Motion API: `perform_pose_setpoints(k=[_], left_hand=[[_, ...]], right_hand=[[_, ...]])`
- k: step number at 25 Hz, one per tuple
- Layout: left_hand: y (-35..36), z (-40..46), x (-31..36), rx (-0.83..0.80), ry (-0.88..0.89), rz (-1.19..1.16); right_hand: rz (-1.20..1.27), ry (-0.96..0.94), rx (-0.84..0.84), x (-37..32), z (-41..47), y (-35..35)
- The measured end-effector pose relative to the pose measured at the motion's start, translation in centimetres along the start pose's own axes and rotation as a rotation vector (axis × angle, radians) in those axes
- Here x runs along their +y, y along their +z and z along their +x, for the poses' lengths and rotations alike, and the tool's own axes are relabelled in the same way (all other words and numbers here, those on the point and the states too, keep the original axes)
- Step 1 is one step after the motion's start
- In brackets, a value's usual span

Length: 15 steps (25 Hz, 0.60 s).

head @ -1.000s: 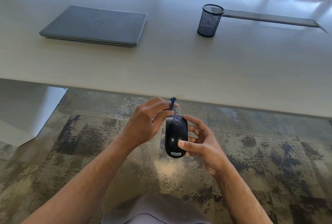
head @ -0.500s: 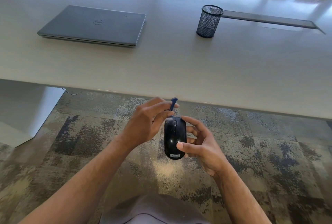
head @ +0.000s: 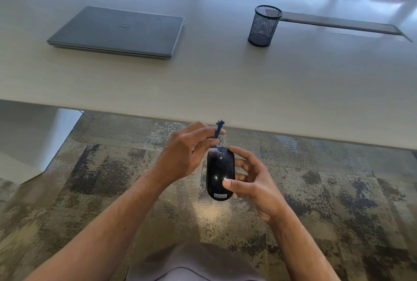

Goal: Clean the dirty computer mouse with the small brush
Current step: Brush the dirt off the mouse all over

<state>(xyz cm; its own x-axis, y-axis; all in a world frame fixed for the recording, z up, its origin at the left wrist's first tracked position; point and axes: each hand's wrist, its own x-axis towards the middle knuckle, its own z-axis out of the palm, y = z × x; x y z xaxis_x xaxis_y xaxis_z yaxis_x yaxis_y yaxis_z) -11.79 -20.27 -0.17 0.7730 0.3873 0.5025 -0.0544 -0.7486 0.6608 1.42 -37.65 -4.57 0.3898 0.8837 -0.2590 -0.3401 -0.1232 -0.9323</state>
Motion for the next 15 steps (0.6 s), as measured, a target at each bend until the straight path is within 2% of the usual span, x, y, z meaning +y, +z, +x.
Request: perform_pose_setpoints(k=[3,7,15], left_hand=[[0.0,0.2,0.3,0.028,0.025,-0.019],[0.7,0.1,1.0,-0.041,0.091,-0.058],[0.2,0.0,0.1,0.006,0.019,0.015]], right_hand=[[-0.008,0.001,0.012,0.1,0.1,0.1],[0.003,-0.004,0.005,0.2,0.3,0.1],[-0.002,0.001,0.008,0.4,0.2,0.0]])
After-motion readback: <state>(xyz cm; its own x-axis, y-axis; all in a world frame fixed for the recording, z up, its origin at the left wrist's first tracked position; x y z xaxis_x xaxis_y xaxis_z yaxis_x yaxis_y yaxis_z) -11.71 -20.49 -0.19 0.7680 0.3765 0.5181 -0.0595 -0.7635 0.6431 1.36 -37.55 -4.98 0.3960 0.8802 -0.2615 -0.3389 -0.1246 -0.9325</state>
